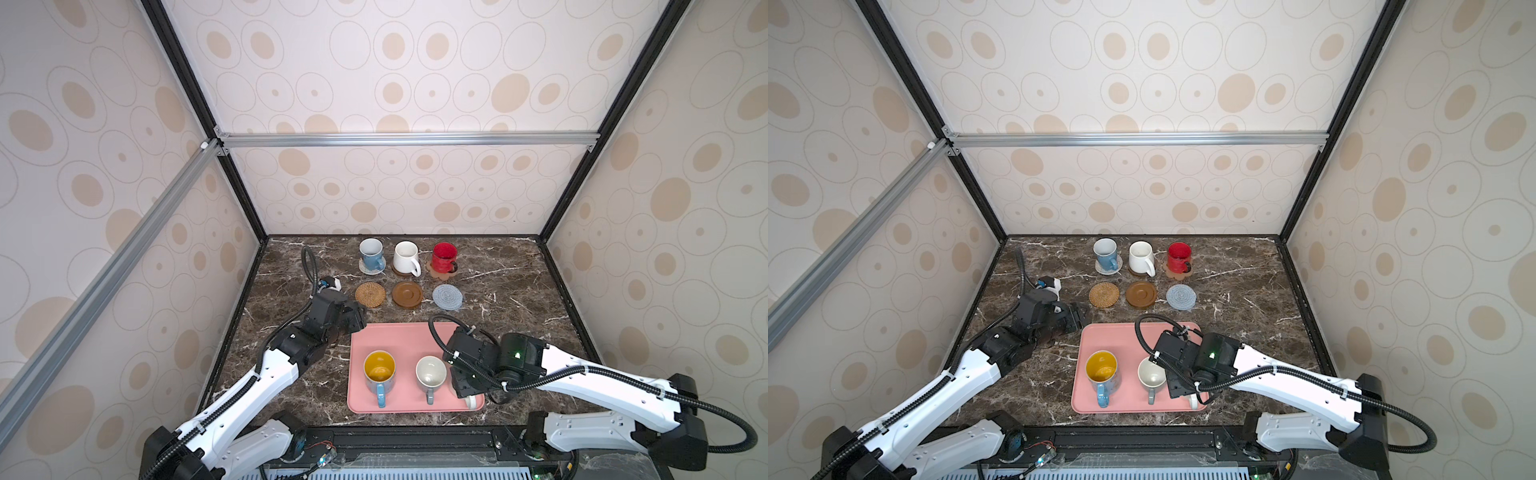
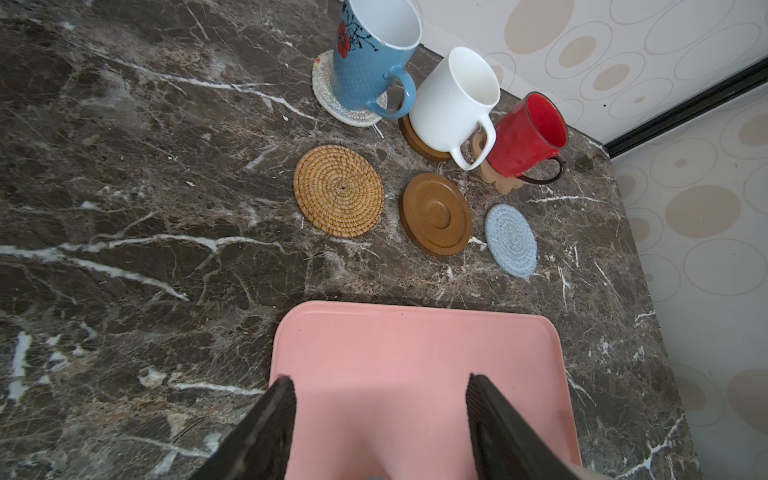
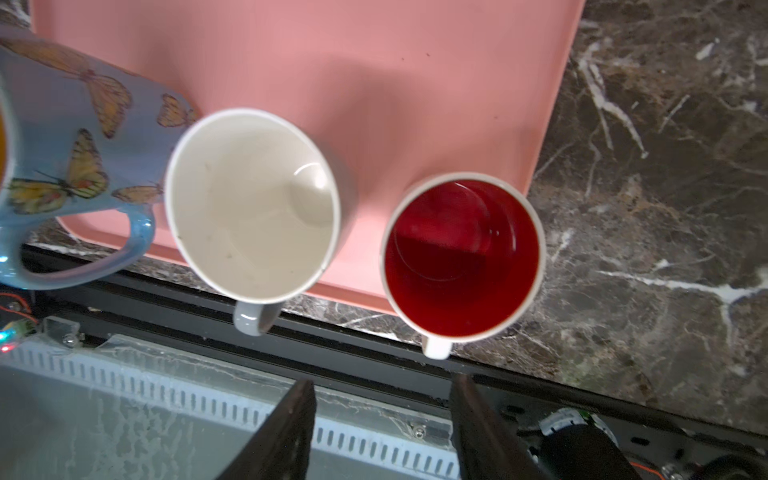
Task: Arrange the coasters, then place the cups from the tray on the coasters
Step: 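Lower the right gripper onto the red-inside mug rim and grasp it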
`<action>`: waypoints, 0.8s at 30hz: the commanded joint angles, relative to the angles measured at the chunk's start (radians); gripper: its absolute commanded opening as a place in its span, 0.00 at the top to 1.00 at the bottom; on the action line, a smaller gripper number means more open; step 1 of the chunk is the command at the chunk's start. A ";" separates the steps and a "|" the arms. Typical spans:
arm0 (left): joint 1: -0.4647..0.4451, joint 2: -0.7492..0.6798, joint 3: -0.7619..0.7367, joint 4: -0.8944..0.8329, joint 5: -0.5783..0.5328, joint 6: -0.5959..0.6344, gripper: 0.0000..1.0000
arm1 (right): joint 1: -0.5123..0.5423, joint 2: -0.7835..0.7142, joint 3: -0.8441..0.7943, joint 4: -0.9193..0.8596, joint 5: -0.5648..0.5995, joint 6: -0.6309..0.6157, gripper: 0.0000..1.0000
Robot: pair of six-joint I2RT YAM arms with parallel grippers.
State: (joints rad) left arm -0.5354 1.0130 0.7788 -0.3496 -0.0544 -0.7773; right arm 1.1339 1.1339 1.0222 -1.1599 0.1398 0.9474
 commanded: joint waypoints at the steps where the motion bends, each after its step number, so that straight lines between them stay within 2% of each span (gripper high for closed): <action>1: 0.007 -0.014 -0.003 -0.020 -0.013 -0.005 0.34 | 0.010 -0.028 -0.049 -0.066 0.021 0.061 0.44; 16: 0.009 -0.019 -0.015 -0.016 -0.009 -0.025 0.34 | 0.010 -0.027 -0.240 0.111 0.012 0.081 0.47; 24: 0.008 -0.017 -0.026 -0.005 0.005 -0.030 0.34 | 0.010 0.006 -0.287 0.188 0.042 0.068 0.54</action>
State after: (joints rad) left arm -0.5335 1.0084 0.7502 -0.3534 -0.0486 -0.7933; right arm 1.1351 1.1290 0.7551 -0.9985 0.1471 1.0046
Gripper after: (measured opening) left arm 0.664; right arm 0.469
